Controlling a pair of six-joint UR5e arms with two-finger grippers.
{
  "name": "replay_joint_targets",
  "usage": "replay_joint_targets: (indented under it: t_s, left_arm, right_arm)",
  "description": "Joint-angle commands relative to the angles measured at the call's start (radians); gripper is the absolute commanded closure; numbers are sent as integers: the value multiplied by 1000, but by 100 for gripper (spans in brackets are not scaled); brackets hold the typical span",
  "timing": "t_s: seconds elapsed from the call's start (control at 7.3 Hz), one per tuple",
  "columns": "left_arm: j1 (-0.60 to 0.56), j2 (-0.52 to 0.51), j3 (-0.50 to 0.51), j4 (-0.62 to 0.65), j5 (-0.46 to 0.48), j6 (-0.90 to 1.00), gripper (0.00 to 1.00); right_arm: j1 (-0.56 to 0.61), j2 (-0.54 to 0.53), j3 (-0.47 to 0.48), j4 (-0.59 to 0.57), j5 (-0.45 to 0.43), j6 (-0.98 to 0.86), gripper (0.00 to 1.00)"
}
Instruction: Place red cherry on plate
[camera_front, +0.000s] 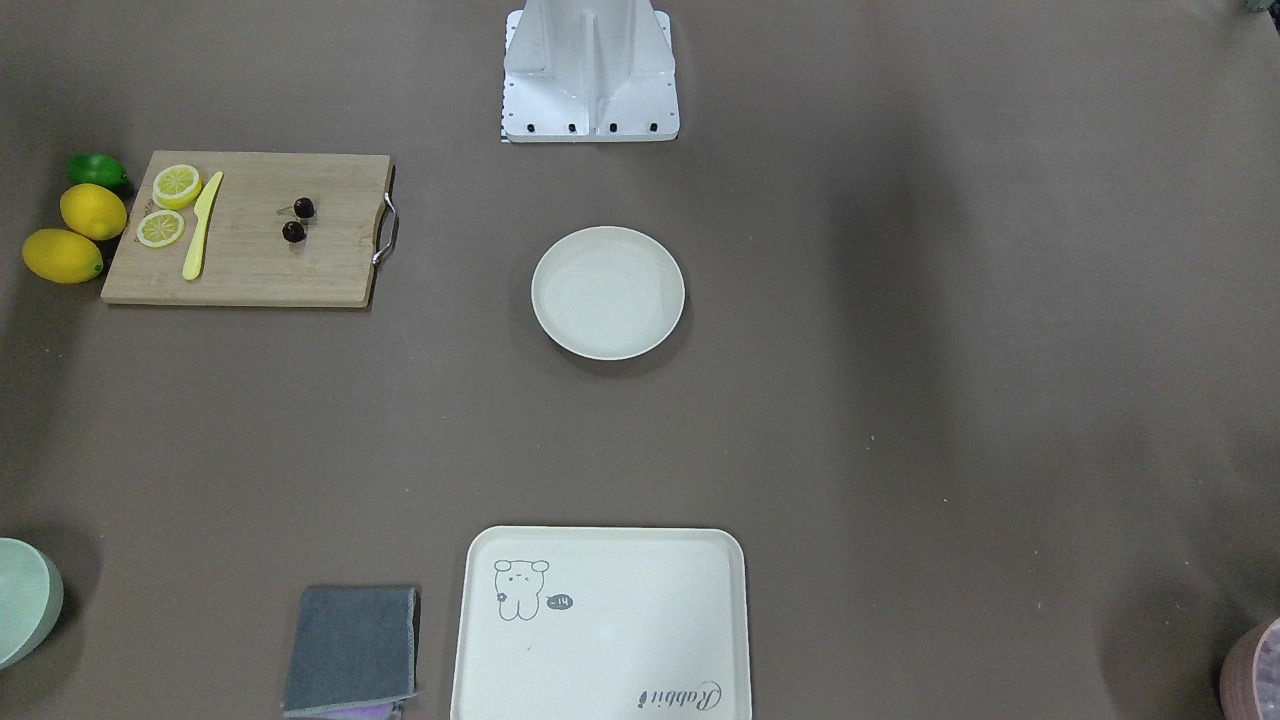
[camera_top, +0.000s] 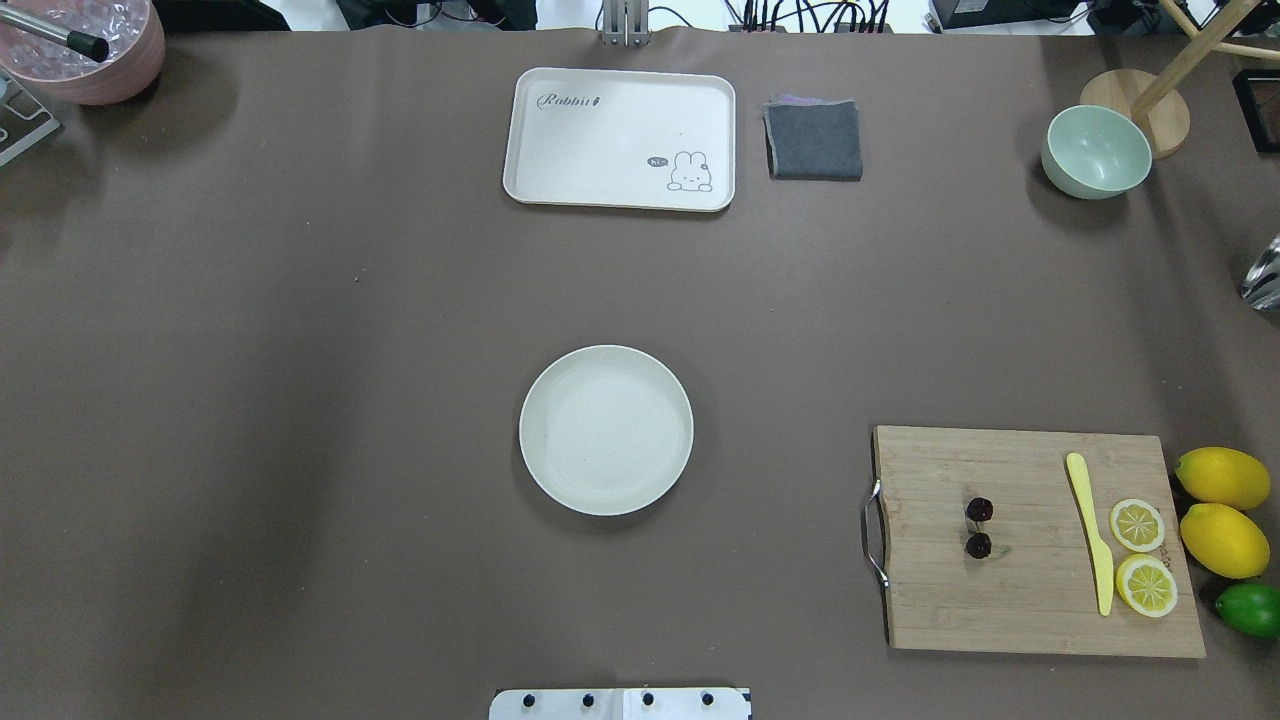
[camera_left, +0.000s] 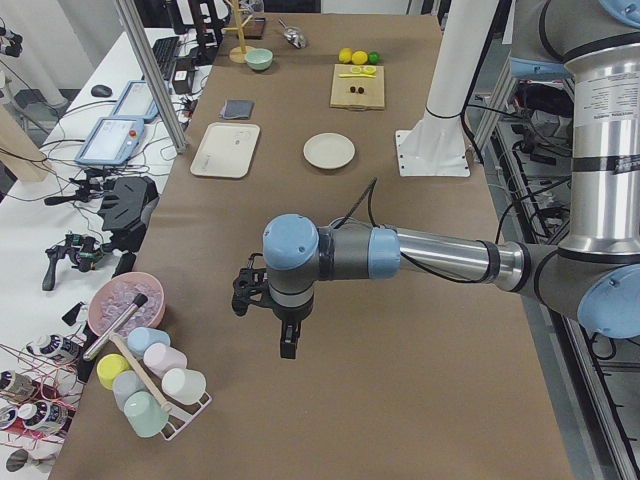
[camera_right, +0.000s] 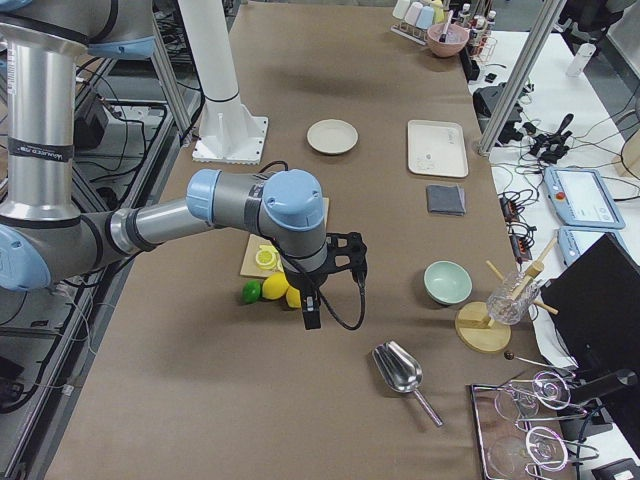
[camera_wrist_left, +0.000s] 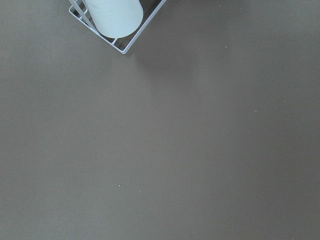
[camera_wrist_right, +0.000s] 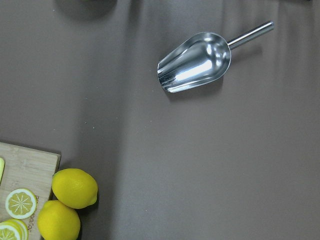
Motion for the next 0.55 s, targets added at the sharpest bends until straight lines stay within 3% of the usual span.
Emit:
replay_joint_targets:
  t_s: [0.0,0.41]
  left_arm:
    - [-1,1,-1,-2,-1,-2,2]
    - [-1,-1,6,-3,-1,-2,2]
  right_arm:
    - [0,0,4,-4,1,3,0]
    - [-160,6,111,-4,-10,169,0]
